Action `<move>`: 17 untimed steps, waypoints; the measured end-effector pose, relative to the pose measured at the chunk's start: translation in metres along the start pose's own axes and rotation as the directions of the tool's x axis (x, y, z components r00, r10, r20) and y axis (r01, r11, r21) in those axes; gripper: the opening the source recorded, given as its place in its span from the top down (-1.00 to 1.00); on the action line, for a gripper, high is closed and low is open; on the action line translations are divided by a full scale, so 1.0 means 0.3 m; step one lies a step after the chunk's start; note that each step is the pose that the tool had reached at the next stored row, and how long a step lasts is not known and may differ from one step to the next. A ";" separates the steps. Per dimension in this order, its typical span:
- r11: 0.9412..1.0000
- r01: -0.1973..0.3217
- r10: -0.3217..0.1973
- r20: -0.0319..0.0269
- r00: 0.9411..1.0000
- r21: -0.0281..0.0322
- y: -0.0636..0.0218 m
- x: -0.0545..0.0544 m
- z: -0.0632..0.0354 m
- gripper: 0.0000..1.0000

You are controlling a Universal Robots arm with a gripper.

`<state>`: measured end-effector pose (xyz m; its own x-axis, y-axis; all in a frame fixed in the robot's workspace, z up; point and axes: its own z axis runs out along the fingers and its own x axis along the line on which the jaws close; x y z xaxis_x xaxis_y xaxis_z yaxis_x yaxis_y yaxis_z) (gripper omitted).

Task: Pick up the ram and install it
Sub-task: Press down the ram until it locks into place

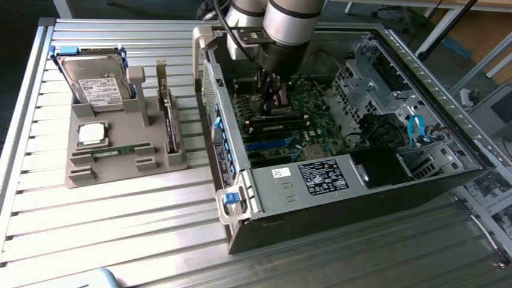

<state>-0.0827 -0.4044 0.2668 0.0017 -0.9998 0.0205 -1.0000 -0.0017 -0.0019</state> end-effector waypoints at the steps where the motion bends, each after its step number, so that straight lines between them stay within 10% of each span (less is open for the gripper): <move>1: 1.000 0.000 0.000 0.000 1.000 0.000 -0.004 0.000 -0.003 0.79; 17: 1.000 0.000 0.000 0.000 1.000 -0.010 -0.154 0.001 -0.024 0.79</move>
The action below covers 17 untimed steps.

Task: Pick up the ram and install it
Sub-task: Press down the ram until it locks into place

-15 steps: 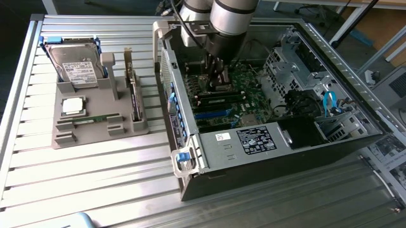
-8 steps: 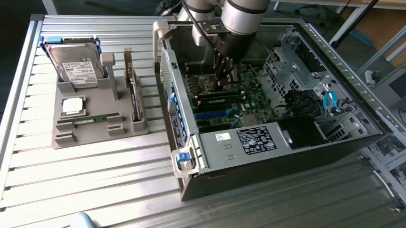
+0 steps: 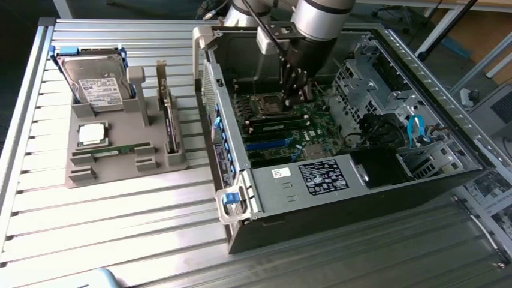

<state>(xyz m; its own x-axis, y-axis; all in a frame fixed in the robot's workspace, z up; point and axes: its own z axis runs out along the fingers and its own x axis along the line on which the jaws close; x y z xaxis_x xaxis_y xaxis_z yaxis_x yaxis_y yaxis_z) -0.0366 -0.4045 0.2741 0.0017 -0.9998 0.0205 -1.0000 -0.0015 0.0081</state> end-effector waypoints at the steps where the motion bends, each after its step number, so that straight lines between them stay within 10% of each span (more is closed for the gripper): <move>1: 1.000 0.000 0.000 0.000 1.000 0.000 -0.007 0.000 -0.003 0.79; 9: 1.000 0.000 0.000 0.000 1.000 -0.006 -0.071 0.000 -0.013 0.79; 17: 1.000 0.000 0.000 0.001 1.000 -0.020 -0.203 0.001 -0.015 0.79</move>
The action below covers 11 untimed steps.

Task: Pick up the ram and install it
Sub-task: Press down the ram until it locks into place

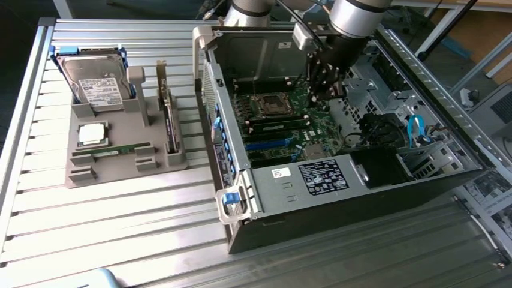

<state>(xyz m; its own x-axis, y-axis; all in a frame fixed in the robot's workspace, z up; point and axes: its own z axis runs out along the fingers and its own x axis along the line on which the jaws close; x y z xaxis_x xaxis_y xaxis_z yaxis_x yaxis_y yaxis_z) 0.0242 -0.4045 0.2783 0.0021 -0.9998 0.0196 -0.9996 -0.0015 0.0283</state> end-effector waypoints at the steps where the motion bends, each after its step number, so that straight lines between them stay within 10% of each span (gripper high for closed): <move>1: 1.000 0.000 0.000 0.000 1.000 -0.002 -0.014 0.000 -0.001 0.79; 11: 1.000 0.001 -0.001 0.004 1.000 -0.019 -0.143 -0.002 -0.004 0.79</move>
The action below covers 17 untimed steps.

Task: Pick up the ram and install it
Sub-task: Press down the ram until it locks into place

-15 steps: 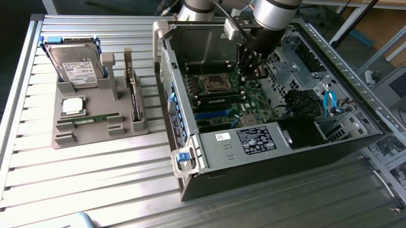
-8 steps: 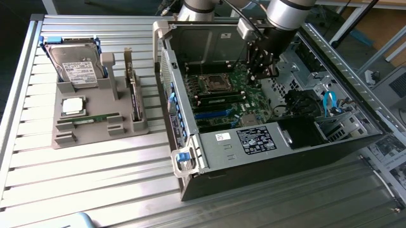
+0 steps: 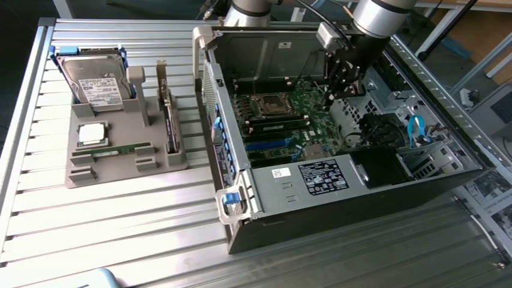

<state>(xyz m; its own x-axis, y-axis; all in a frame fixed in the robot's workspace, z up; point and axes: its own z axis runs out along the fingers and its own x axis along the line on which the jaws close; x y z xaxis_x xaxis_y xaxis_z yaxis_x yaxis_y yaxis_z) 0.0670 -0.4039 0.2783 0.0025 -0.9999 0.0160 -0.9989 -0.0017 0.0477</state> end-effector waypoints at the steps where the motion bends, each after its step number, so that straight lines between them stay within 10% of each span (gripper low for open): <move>1: 1.000 0.000 0.000 0.001 1.000 0.000 0.000 0.000 0.000 0.79; 17: 1.000 -0.006 0.006 0.001 1.000 0.000 0.000 0.000 0.000 0.79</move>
<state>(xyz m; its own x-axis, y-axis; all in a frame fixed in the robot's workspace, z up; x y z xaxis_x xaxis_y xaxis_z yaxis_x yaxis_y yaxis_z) 0.0670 -0.4039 0.2784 -0.0031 -0.9999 0.0154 -0.9989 0.0038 0.0478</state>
